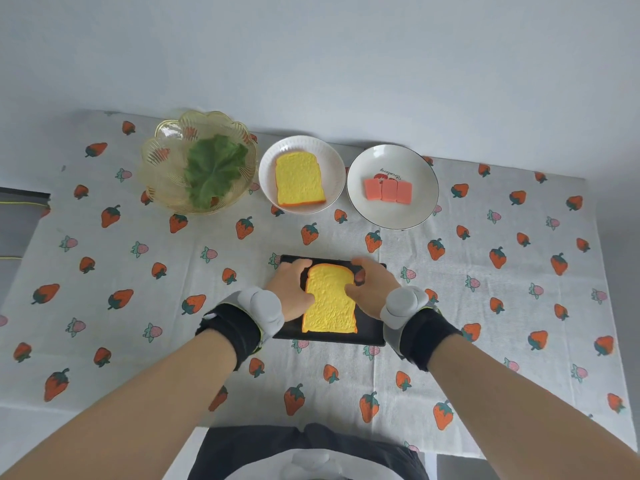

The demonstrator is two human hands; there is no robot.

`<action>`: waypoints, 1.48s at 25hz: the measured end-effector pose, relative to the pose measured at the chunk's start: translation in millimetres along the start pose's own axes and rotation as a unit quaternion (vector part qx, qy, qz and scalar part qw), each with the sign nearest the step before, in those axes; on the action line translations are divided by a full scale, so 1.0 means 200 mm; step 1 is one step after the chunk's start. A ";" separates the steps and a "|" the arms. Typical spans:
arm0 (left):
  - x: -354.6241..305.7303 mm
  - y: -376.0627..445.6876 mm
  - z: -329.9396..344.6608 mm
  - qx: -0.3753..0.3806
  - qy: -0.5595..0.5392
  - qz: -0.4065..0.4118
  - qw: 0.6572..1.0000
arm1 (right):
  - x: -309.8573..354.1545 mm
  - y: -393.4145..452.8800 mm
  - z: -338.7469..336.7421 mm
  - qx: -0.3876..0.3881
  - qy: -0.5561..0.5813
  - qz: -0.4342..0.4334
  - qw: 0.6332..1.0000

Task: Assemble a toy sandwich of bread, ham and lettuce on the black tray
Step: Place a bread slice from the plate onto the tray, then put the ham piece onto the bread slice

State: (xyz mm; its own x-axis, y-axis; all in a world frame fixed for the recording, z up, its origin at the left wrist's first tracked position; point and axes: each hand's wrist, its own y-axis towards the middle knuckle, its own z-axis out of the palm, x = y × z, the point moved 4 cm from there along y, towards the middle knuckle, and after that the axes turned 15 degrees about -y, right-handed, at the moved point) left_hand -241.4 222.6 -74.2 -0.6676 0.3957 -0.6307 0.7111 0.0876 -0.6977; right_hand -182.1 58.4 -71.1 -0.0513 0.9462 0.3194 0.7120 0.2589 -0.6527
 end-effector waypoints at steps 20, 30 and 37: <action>-0.27 0.05 -0.51 -0.066 -0.030 0.099 0.992 | 0.48 0.09 -0.41 -0.060 0.052 -0.121 0.989; -0.65 0.42 -0.22 -0.041 -0.070 0.064 0.995 | -0.02 0.55 -0.65 -0.149 -0.042 -0.042 0.987; -0.69 0.61 -0.21 -0.049 -0.084 0.053 0.994 | -0.08 0.81 -0.60 -0.157 -0.209 -0.064 0.963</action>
State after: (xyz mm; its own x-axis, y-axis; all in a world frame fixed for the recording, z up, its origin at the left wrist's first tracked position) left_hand -53.3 216.8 -57.0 -0.6093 0.2508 -0.7522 0.7920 0.1461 -0.5928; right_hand 18.3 62.0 -99.1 -0.3831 0.9230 0.0361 0.8548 0.3691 -0.3649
